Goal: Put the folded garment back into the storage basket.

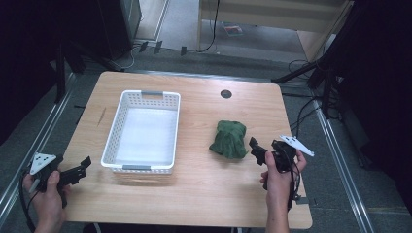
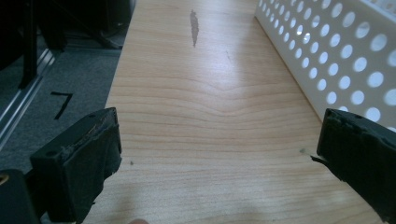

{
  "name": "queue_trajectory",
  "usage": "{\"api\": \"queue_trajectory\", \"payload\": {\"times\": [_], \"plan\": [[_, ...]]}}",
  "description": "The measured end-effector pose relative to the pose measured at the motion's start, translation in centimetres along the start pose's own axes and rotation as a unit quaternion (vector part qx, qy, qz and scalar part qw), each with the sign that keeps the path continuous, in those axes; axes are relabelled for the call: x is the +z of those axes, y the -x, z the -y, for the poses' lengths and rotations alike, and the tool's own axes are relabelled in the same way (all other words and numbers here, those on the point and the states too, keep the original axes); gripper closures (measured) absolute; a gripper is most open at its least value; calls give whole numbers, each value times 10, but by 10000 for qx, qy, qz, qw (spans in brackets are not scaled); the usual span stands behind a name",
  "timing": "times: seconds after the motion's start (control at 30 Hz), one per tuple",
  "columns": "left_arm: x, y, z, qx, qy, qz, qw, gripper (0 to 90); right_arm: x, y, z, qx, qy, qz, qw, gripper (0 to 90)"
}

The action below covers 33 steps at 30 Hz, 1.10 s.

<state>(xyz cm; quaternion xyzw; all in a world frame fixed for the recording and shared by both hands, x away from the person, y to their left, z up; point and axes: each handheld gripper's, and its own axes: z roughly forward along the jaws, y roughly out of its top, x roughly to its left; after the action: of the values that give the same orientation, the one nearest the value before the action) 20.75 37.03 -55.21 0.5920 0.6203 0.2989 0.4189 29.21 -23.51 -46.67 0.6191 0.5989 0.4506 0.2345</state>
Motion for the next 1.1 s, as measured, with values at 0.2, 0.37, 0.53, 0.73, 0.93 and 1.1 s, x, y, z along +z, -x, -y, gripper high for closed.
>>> {"api": "queue_trajectory", "payload": {"times": [0.2, 0.37, 0.53, 0.73, 0.93, 1.1], "plan": [[-1, 11, 2, 450, 68, 146, 9989, 7, 9, -18, -10, -16, -324, -132, 9994, 80], [-2, 12, 3, 455, 109, 138, 9988, 7, 14, -26, -15, -84, -437, -93, 9990, 0], [-2, 12, 3, 431, 125, 147, 9989, 7, 28, -38, -16, -69, -634, 55, 9979, 0], [-2, 12, 3, 430, 116, 166, 9989, 7, 54, -50, -13, 2, -910, 43, 9958, 0], [-2, 11, 3, 411, 101, 192, 9989, 7, 74, -64, -9, -119, -954, 88, 9953, 0], [-2, 11, 3, 414, 111, 195, 9989, 7, 88, -70, -7, -257, -1096, 400, 9928, 0]]}}
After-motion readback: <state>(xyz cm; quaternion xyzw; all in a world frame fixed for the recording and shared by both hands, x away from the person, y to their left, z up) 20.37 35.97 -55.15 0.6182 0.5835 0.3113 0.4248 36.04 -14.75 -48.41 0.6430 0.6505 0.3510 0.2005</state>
